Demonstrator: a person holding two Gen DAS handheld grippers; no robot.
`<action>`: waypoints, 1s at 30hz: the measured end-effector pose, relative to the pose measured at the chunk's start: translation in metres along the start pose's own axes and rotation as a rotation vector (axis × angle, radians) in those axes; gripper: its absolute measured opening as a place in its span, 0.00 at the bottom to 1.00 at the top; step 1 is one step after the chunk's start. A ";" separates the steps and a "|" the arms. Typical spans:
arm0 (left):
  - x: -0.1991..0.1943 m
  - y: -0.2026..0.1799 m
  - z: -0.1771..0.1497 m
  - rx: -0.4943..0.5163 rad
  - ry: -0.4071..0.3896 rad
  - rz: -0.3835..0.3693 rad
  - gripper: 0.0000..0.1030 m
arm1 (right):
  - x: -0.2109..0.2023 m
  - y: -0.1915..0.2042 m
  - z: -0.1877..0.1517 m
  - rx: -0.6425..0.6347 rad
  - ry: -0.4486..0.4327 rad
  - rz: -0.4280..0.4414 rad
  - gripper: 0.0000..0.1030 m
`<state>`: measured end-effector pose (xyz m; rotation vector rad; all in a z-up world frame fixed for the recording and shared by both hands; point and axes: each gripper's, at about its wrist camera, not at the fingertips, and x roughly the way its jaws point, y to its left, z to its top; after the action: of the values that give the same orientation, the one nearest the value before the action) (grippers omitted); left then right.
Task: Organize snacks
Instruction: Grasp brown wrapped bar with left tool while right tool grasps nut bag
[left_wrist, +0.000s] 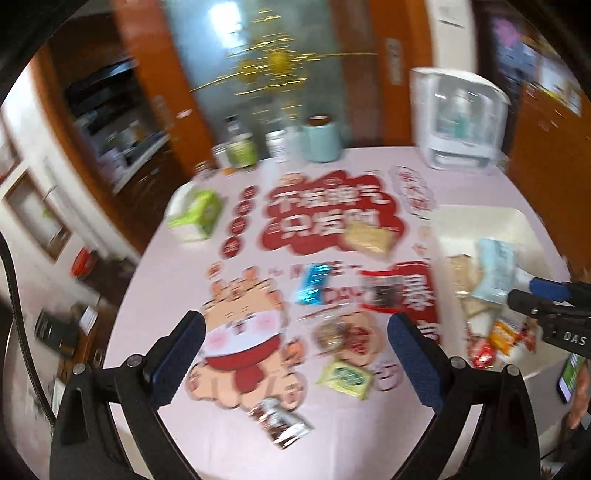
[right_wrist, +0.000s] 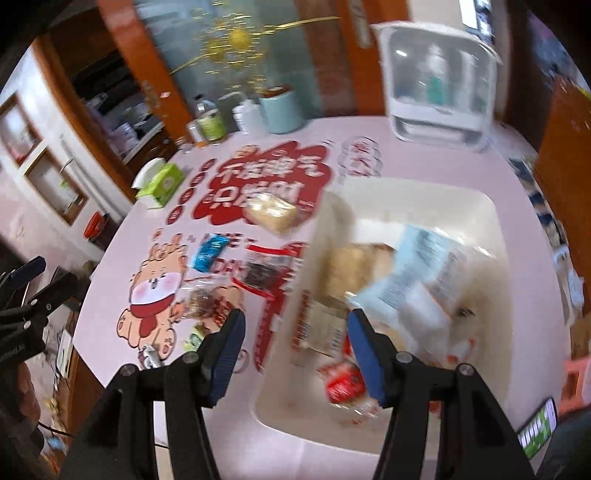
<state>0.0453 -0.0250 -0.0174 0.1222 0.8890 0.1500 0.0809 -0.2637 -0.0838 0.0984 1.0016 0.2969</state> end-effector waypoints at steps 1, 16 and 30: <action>0.000 0.011 -0.004 -0.029 0.004 0.014 0.96 | 0.004 0.011 0.003 -0.022 0.001 0.008 0.57; 0.096 0.111 -0.118 -0.481 0.269 0.012 0.96 | 0.117 0.136 0.039 -0.225 0.173 0.089 0.57; 0.177 0.083 -0.162 -0.599 0.442 0.014 0.96 | 0.223 0.151 0.016 -0.194 0.402 0.051 0.57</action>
<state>0.0223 0.0954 -0.2401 -0.4801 1.2460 0.4617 0.1761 -0.0542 -0.2245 -0.1177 1.3639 0.4711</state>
